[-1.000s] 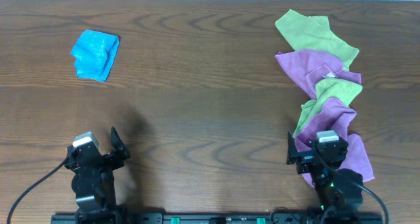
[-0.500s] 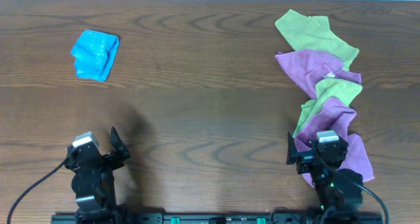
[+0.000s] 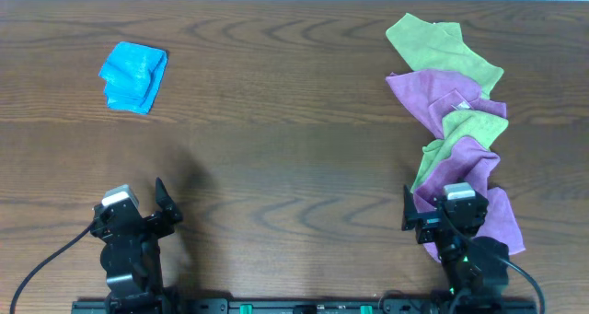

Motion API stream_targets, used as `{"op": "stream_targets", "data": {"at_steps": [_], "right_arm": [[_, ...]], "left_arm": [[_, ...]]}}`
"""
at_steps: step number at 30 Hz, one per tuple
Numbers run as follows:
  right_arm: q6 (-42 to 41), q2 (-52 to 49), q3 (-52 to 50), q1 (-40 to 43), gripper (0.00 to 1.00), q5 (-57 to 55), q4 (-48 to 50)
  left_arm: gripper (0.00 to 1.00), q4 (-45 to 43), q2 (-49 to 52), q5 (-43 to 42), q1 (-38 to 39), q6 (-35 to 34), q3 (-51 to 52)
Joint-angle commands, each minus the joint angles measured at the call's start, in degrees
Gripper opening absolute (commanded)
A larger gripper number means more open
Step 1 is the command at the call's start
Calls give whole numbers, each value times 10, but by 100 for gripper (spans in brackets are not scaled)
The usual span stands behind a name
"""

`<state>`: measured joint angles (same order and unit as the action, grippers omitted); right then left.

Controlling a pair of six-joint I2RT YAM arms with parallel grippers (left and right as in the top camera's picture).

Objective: Fold the cloth

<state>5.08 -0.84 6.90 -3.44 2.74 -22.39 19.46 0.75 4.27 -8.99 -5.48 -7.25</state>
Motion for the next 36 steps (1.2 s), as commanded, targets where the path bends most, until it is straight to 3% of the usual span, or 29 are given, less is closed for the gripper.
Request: {"op": "stream_targets", "data": {"at_steps": [1,14,16,18,20,30,36], "right_arm": [[8,5,-3,5,99,-4,2],[2,5,-3,5,99,-12,8],[-68,5,-3,5,99,-12,17],[-211,5,-3,5,99,0,18],[-287,5,-3,5,99,0,18],[-303,1,-3,5,99,0,43],[-310,-79,0,5,99,-30,163]], "left_arm": [[95,4,0,-1,-4,10,13],[95,4,0,-1,-4,10,13],[95,4,0,-1,-4,10,13],[95,4,0,-1,-4,10,13],[95,4,0,-1,-4,10,13],[95,4,0,-1,-4,10,13],[95,4,0,-1,-4,10,13]]}}
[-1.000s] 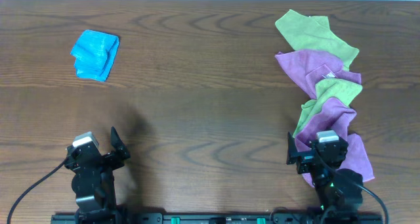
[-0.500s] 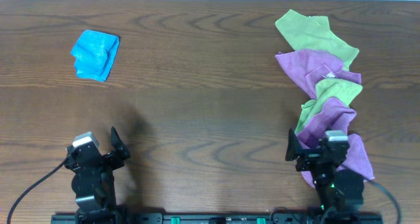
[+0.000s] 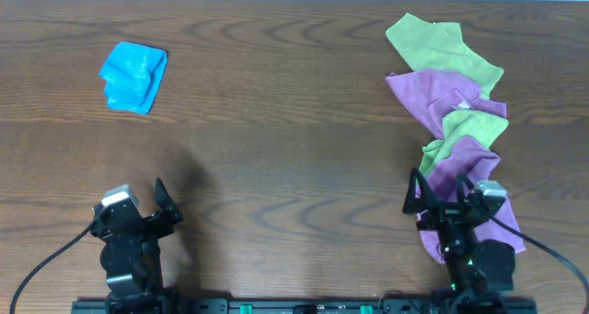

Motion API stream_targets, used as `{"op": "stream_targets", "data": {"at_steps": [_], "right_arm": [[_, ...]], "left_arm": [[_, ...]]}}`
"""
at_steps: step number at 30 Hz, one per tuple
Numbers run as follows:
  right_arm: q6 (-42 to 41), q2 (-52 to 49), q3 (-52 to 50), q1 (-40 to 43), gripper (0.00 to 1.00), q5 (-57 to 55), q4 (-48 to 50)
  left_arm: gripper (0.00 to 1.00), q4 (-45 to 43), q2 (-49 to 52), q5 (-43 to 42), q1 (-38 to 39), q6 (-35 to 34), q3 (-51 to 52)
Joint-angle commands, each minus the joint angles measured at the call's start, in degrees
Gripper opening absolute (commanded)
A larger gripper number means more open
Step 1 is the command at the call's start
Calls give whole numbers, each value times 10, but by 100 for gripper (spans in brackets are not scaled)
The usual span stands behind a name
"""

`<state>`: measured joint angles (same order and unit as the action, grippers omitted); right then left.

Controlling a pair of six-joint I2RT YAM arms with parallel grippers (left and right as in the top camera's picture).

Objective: Fold the cloth

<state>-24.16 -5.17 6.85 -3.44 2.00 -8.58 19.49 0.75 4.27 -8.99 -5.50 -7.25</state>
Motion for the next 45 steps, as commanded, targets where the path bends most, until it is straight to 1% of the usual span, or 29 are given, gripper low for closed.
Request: {"op": "stream_targets", "data": {"at_steps": [1,3,6,11,14,17,21,25,28,33,38,42,45], "right_arm": [[-17,-64,5,5,99,-26,52],[-17,-122,18,5,99,-36,87],[-2,-243,55,5,99,-47,124],[11,-431,160,5,99,-48,119],[22,-528,238,6,99,-54,81],[30,-617,322,13,99,-74,22],[50,-705,430,28,99,-116,-99],[49,-760,508,44,99,-195,-208],[45,-780,535,59,99,-255,-253],[61,-782,537,78,99,-257,-249],[118,-783,534,79,99,-258,-235],[120,-784,511,79,99,-249,-235],[115,-794,488,80,99,-249,-216]], "left_arm": [[95,3,0,-1,-4,10,13],[95,3,0,-1,-4,10,13],[96,3,0,-1,-4,10,13],[95,3,0,-1,-4,10,13],[95,3,0,-1,-4,10,13],[95,3,0,-1,-4,10,13],[96,3,0,-1,-4,10,13],[95,3,0,-1,-4,10,13],[95,3,0,-1,-4,10,13],[95,3,0,-1,-4,10,13],[95,3,0,-1,-4,10,13],[96,3,0,-1,-4,10,13],[95,3,0,-1,-4,10,13]]}}
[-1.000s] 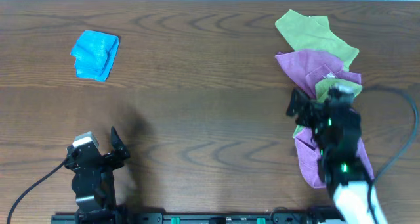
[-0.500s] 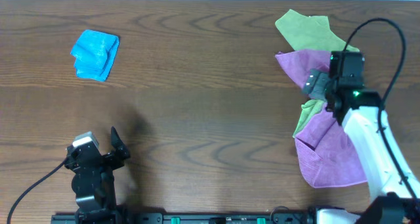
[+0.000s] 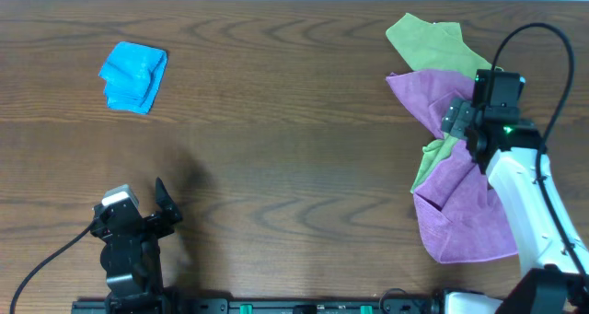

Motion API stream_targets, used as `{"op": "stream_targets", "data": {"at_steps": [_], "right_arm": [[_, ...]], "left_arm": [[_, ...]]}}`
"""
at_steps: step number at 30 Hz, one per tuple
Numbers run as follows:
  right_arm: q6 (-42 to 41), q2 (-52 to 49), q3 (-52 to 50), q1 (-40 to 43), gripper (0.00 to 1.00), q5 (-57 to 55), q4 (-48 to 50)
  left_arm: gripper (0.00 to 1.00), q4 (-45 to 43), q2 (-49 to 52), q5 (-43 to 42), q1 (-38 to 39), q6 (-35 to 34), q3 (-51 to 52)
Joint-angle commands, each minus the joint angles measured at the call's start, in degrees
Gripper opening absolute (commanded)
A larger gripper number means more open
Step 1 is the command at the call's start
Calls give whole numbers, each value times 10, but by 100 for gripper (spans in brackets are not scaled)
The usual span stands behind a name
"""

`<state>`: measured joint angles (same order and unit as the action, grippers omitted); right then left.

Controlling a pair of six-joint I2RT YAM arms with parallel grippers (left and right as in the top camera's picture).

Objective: Fold the cloth

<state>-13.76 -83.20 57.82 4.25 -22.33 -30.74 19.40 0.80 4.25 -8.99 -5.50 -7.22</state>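
Observation:
A crumpled pile of cloths lies at the right of the table in the overhead view: a green cloth (image 3: 431,40) at the far end, a purple one (image 3: 421,93) under it, a green strip (image 3: 426,162) and a larger purple cloth (image 3: 467,217) nearer me. My right gripper (image 3: 460,121) is reached out over the middle of this pile, its fingers low on the fabric; whether they are open or shut does not show. My left gripper (image 3: 166,206) rests at the near left, away from any cloth.
A blue cloth (image 3: 133,75), folded small, lies at the far left. The brown wooden table (image 3: 294,148) spreads between it and the pile. The right arm's white link and black cable arc over the pile's right side.
My right arm has gone from its low pose at the near edge out to the middle of the pile. The near purple cloth, then partly under the arm, now shows spread. The left arm has not moved.
Both arms first rested at the near edge, the right one over the near end of the pile. Then the right gripper was turned and raised a little there. Now it is extended onto the pile's middle; the blue cloth and left arm stayed put.

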Motion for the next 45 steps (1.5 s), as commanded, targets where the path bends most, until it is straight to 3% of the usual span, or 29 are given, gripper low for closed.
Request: {"op": "stream_targets", "data": {"at_steps": [1,12,14,15,20,22,29,36,40,41,45], "right_arm": [[8,-19,-29,5,98,-4,7],[-74,-61,-75,7,89,59,-49],[-75,-61,-77,7,83,59,-48],[-75,-61,-77,7,78,59,-49],[-90,-61,-79,7,19,63,-58],[-108,-61,-79,7,2,63,-68],[-115,-50,-72,6,1,107,-103],[-113,23,-10,5,1,137,-169],[-101,80,33,5,12,138,-195],[-97,94,40,5,1,139,-199],[-93,144,56,5,1,146,-210]], "left_arm": [[95,4,-1,-1,-4,10,12],[95,4,-1,-1,-4,10,12],[95,4,-1,-1,-4,10,12],[95,4,-1,-1,-4,10,12],[95,4,-1,-1,-4,10,12],[95,4,-1,-1,-4,10,12],[95,4,-1,-1,-4,10,12],[95,4,-1,-1,-4,10,12],[95,4,-1,-1,-4,10,12],[95,4,-1,-1,-4,10,12],[95,4,-1,-1,-4,10,12]]}}
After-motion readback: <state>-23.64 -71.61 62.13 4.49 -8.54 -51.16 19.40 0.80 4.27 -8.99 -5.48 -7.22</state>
